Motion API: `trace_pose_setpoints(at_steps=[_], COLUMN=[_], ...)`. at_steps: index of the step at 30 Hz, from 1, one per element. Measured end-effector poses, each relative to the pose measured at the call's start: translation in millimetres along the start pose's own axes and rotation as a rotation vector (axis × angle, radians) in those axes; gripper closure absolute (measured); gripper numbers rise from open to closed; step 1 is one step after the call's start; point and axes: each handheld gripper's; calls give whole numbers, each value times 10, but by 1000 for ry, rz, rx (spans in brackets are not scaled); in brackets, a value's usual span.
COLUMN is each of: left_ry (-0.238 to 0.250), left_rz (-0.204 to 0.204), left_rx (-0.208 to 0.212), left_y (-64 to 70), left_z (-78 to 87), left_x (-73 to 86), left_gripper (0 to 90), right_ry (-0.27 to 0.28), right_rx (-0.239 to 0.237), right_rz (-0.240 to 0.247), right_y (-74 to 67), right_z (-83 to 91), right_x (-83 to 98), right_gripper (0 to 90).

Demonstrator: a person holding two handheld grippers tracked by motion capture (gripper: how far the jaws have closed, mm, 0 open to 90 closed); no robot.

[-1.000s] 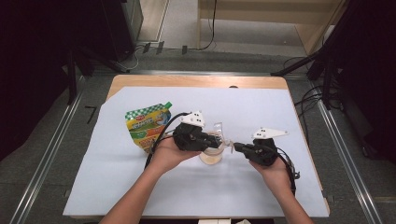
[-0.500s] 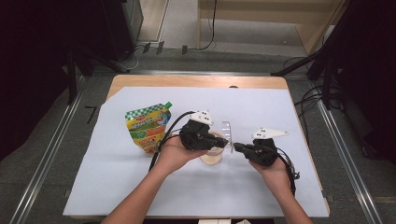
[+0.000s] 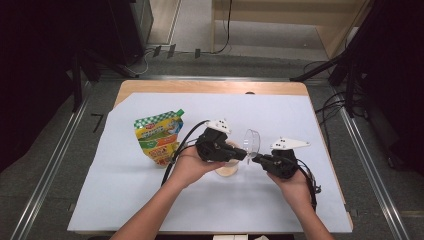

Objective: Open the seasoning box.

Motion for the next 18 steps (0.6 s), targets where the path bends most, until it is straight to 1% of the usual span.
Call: trace_pose_setpoints(at_steps=[1,2,4,6,8,9,10,12,13,14,16,17,18], left_ry=[2,3,3,6,33,33,29,16,12,11,26,30,36], left_rz=[9,16,34,56,65,67,71,85,95,104,102,103,105], left_rx=[8,7,21,34,38,28,12,-4,-16,-19,-29,-35,-27], left_y=[-9,-11,-18,-29,-37,-37,-42,-54,-62,-70,-75,-73,-79], left_z=[16,40,79,120,180,204,225,268,288,305,371,394,425], left_x=[3,7,12,16,19,20,19,23,23,23,28,27,23], left_gripper=[837,821,779,760,752,748,726,686,644,610,595,606,619], right_ry=[4,7,8,11,11,10,11,4,0,-4,-13,-15,-16], right_rx=[1,6,9,7,-7,-16,-19,-31,-40,-46,-59,-65,-65], right_rz=[1,4,5,0,-16,-20,-10,-4,0,3,12,21,29], right_y=[4,3,-4,-20,-42,-67,-87,-132,-164,-189,-228,-255,-272], right_z=[15,33,74,123,160,179,188,204,208,207,200,186,174], right_x=[2,5,13,36,66,88,106,133,150,161,174,178,179], right_gripper=[900,893,863,838,806,797,786,766,752,742,725,712,700])
Point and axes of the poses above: each handheld gripper's, and its own axes: z roughly backward along the jaws, x roughly out of its underside, y roughly to its right, and after that the axes turned 6 degrees about -y, right-handed
